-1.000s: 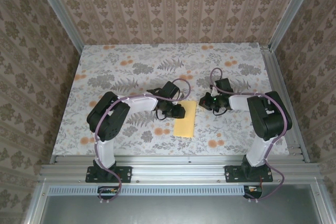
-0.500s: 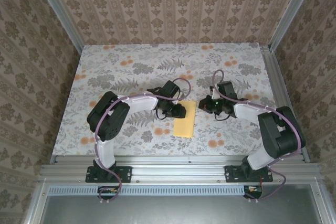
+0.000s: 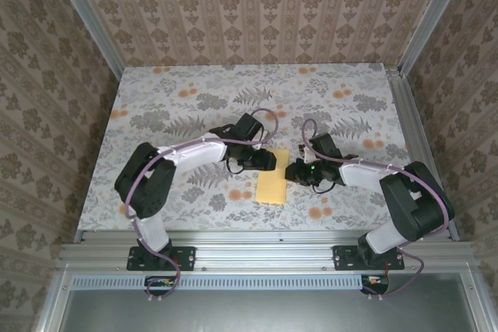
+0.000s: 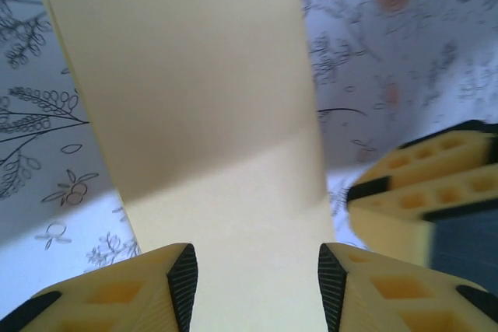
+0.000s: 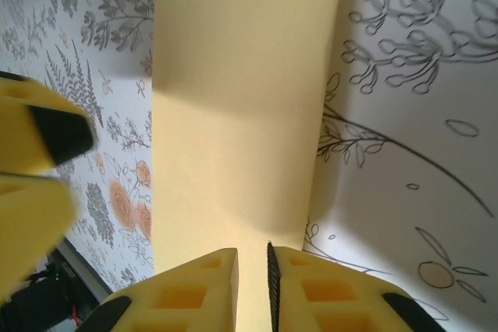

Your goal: Fold a paper plane with a square sheet of paper (pick it up from the middle)

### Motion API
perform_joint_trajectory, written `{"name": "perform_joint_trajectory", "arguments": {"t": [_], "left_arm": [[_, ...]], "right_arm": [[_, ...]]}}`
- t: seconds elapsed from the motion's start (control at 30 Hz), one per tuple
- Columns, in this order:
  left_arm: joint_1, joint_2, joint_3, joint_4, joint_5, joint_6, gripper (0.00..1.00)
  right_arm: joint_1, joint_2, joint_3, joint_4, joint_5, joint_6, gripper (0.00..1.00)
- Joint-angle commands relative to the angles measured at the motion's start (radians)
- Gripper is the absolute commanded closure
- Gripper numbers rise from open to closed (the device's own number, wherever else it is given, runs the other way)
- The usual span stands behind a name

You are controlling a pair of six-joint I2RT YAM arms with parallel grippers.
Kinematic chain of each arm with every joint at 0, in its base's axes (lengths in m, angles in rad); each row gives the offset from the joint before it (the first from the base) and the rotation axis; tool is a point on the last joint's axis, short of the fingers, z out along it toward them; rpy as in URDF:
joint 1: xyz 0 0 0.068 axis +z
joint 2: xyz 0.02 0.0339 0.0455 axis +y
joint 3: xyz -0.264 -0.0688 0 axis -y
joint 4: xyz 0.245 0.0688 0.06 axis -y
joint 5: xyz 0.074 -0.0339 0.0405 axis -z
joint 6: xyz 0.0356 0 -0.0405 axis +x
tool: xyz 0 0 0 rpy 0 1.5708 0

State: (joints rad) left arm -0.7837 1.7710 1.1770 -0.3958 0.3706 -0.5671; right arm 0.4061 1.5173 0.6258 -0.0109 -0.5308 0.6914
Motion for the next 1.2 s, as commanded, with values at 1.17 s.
{"name": "perform_joint_trajectory", "arguments": {"t": [1.17], "left_arm": [[-0.038, -0.08, -0.24, 0.147, -0.018, -0.171, 0.56]], "right_arm": [[0.031, 0.091, -0.07, 0.213, -0.065, 0.154, 0.66]]}}
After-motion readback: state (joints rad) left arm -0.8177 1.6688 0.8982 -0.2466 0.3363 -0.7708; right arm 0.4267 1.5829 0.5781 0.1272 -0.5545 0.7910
